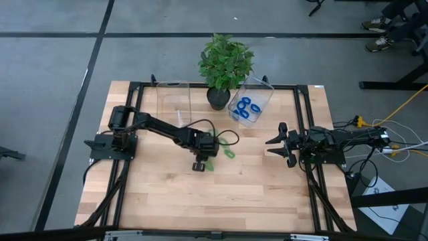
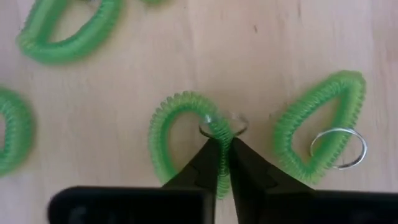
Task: Sort spring keychains
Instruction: Put the green spring keychain into the left transparent bin
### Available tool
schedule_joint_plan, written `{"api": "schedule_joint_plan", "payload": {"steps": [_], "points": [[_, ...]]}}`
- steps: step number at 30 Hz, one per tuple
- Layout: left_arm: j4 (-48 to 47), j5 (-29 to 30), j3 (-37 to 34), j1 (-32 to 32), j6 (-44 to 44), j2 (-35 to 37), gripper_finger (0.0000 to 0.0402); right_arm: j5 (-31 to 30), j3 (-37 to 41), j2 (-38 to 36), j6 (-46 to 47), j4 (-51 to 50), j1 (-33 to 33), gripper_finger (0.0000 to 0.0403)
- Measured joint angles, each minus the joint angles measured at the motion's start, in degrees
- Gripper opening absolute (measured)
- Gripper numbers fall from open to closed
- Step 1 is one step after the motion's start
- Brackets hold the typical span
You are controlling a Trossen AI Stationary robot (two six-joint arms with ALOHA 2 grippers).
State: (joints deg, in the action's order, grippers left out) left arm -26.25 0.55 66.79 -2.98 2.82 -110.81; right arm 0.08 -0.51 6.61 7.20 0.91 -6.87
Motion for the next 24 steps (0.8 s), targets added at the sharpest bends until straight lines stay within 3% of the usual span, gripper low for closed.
{"api": "schedule_joint_plan", "payload": {"steps": [5,16,24], "points": [[-1.49,-1.19,0.65,0.13,-3.51,2.50,0.0013,-0.01,0.00,0.02,-0.01,-0.02,0.00,0.0154],[-1.14,-1.56,1.50,0.55,-6.15,15.33,0.0008,0.00,0.00,0.02,0.00,0.00,0.00,0.0154],[-0.99,2.63,1.52,2.90,-8.27,25.76,0.0008,-0.02,0.00,0.02,0.00,0.00,0.00,0.0154]]}}
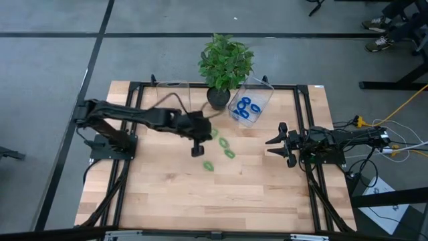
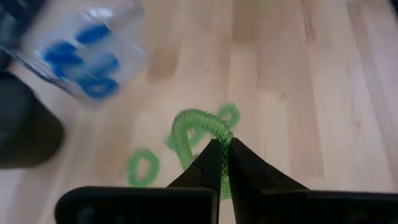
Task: Sort spring keychains
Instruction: Put the green spring keychain into the left transparent bin
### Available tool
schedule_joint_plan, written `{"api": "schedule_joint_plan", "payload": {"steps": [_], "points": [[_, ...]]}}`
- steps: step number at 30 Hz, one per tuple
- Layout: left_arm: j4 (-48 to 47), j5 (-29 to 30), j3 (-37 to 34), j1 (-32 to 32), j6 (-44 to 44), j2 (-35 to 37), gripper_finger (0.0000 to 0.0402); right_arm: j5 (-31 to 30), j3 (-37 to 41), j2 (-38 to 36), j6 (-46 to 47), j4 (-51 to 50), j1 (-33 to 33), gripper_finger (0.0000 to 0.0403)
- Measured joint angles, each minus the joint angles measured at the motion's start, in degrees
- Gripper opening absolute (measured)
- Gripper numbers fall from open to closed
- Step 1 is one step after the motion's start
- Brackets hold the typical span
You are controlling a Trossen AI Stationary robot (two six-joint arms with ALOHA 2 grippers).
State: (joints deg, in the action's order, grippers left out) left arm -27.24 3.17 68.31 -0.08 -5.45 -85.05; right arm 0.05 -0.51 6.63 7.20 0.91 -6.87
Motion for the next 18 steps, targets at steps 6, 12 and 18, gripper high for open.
{"api": "schedule_joint_plan", "payload": {"steps": [6,12,18], "points": [[0.05,2.76,0.00,1.76,-1.45,7.80,0.0007,0.02,0.00,-0.02,0.00,0.00,0.00,0.0154],[-0.01,8.55,0.00,2.54,-2.71,13.18,0.0008,0.02,0.00,0.00,0.00,0.00,0.00,0.0154],[-0.08,12.96,0.00,2.54,-3.43,14.88,0.0010,0.01,0.00,-0.01,0.00,0.00,0.00,0.0154]]}}
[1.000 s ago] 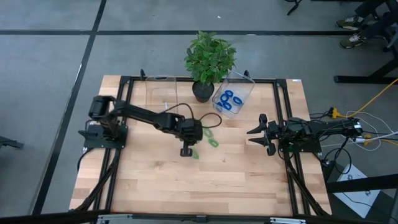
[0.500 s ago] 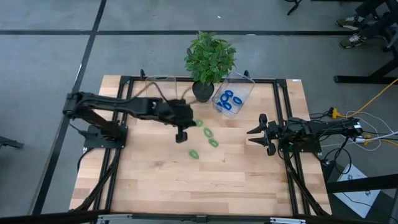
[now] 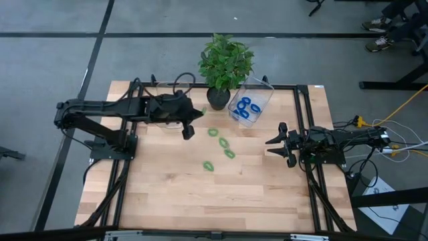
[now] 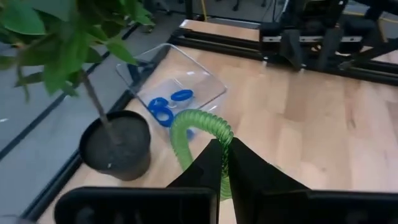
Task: Sort spring keychains
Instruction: Put the green spring keychain into the left transparent bin
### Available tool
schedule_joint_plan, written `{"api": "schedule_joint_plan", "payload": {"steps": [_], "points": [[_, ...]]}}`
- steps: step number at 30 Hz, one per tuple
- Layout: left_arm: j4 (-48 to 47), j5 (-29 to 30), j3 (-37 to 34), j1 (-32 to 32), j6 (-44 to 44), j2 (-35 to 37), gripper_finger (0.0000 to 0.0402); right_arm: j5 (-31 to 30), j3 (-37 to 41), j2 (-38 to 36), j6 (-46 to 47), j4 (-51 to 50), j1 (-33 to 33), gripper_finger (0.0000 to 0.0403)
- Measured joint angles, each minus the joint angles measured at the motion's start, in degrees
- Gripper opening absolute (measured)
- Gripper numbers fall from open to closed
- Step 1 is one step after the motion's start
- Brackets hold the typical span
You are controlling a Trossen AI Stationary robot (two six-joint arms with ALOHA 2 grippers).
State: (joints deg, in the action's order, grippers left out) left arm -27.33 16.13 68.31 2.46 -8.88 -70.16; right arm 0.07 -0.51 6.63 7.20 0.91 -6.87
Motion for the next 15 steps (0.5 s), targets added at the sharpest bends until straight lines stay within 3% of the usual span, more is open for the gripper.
{"api": "schedule_joint_plan", "payload": {"steps": [8,15], "points": [[-4.17,11.59,0.02,0.18,-1.03,0.01,0.0010,-0.01,0.00,0.00,0.00,0.00,0.00,0.0154],[-14.28,7.77,0.09,7.83,-10.92,1.24,0.0007,-0.01,0.00,-0.01,0.00,0.00,0.00,0.0154]]}}
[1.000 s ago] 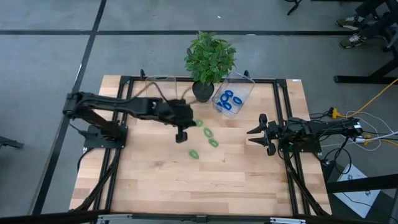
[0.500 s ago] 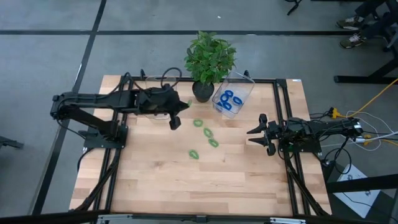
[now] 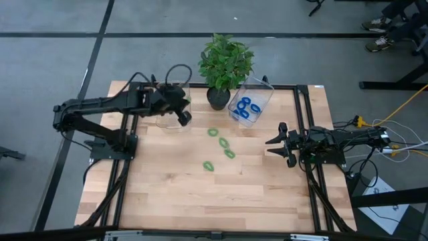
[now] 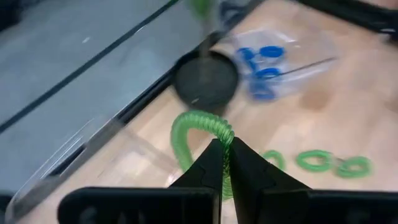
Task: Sort spring keychains
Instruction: Put the green spring keychain into the left transparent bin
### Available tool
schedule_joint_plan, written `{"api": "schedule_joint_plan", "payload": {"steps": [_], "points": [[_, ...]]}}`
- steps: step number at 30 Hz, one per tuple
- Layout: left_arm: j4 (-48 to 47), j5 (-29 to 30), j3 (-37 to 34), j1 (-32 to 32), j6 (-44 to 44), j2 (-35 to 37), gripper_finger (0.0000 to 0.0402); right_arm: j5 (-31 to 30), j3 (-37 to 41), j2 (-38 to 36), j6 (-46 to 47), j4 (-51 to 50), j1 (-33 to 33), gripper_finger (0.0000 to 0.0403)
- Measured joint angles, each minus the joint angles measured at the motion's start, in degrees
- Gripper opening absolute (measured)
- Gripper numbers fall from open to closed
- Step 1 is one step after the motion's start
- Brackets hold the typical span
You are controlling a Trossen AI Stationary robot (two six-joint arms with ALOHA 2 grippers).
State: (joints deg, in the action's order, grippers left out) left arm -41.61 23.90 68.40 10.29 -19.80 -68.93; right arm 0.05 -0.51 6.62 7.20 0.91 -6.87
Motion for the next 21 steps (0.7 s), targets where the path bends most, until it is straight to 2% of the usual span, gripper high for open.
{"api": "schedule_joint_plan", "payload": {"steps": [8,13,16,21], "points": [[-2.90,1.07,0.00,8.49,-4.43,0.15,0.0007,0.00,0.00,0.00,0.00,0.00,0.00,0.0154],[-6.31,5.07,0.00,12.62,-6.48,0.15,0.0010,0.00,0.00,0.02,0.00,0.00,0.00,0.0154],[-8.37,7.09,0.00,14.88,-6.67,0.14,0.0010,0.00,0.00,0.00,0.00,-0.02,0.00,0.0154],[-8.85,7.01,0.00,18.61,-5.95,0.13,0.0010,0.00,0.00,0.02,0.00,-0.02,0.00,0.0154]]}}
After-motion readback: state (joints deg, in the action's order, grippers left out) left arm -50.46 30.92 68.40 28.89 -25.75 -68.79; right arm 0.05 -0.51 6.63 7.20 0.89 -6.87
